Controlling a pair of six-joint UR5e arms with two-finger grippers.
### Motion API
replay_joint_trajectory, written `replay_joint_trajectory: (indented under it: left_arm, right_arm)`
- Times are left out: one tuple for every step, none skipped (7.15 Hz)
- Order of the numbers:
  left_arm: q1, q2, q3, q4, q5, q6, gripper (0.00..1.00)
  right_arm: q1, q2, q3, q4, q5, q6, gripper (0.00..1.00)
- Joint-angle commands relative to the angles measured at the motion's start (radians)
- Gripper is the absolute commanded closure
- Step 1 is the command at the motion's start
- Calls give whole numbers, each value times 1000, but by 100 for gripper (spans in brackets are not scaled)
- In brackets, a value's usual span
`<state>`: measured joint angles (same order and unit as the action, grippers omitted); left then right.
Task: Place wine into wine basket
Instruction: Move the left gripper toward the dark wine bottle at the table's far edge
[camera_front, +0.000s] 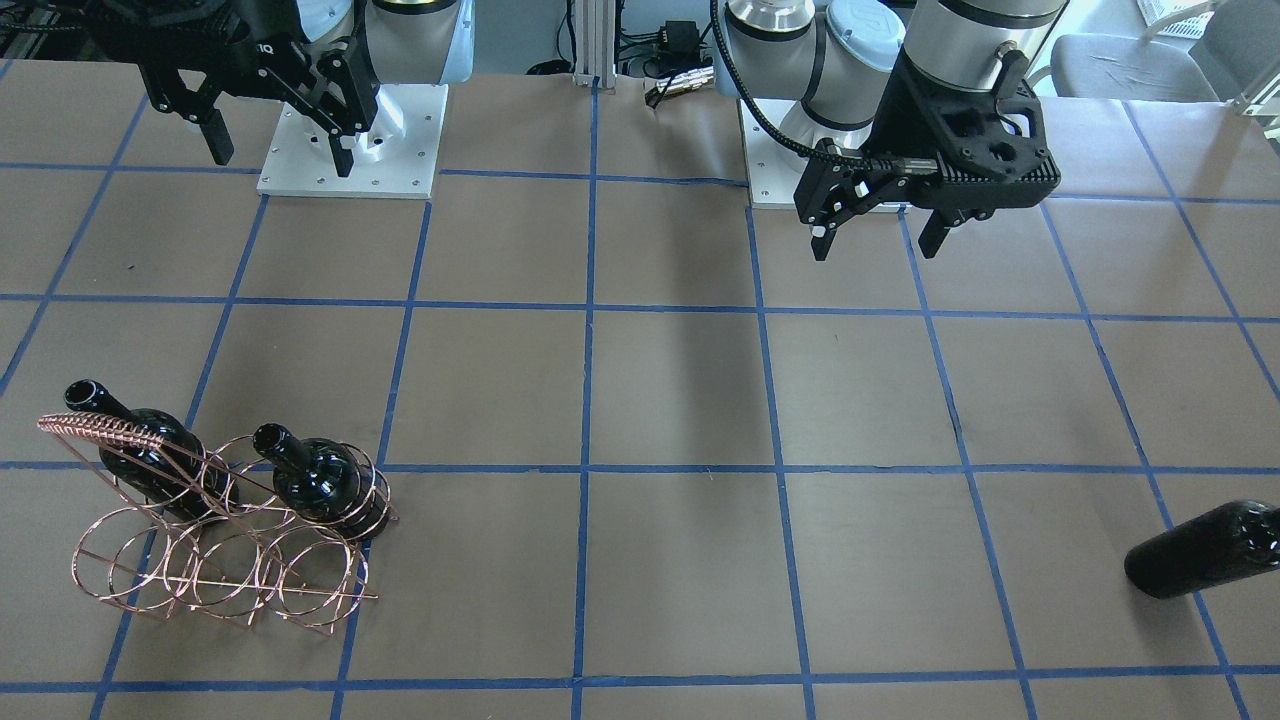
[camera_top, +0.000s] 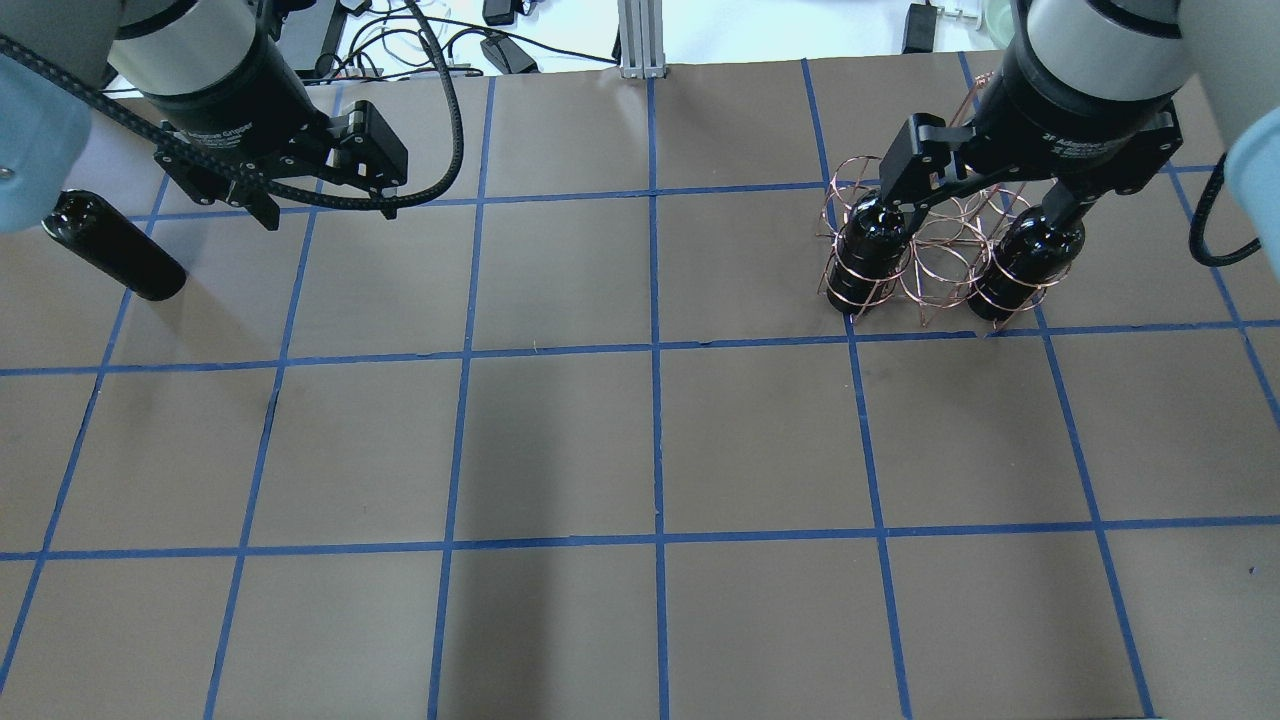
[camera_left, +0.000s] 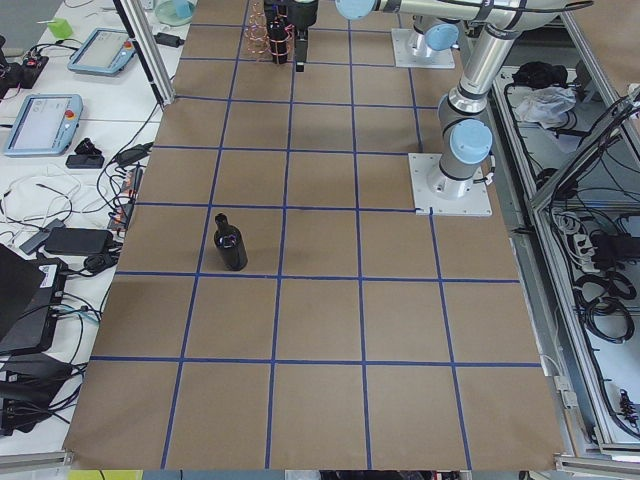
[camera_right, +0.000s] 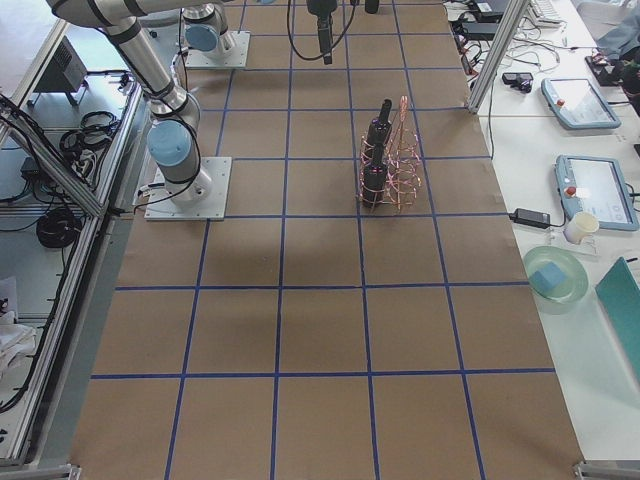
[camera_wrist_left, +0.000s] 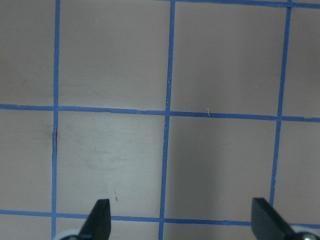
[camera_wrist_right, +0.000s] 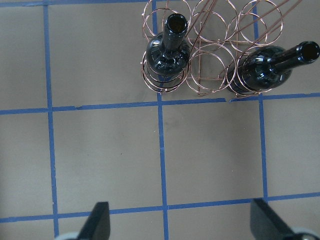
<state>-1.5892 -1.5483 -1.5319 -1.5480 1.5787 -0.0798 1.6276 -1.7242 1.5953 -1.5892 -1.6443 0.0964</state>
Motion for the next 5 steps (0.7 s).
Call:
replay_joint_trajectory:
  left_arm:
    - [0,2,1,-3,1,0,0]
    - [3,2,1,-4,0,0,0]
    - [8,2,1,-18,-6,0,0]
    - [9,5,3,-43,-5,0,0]
    - [8,7,1,-47,-2,-2,0]
  right_arm:
    - [0,0,0,0,1,0,0]
    - [0,0,0,0,0,-1,0]
    - [0,2,0,0,1,-1,0]
    - [-2,2,0,0,0,-1,0]
    - [-2,2,0,0,0,-1,0]
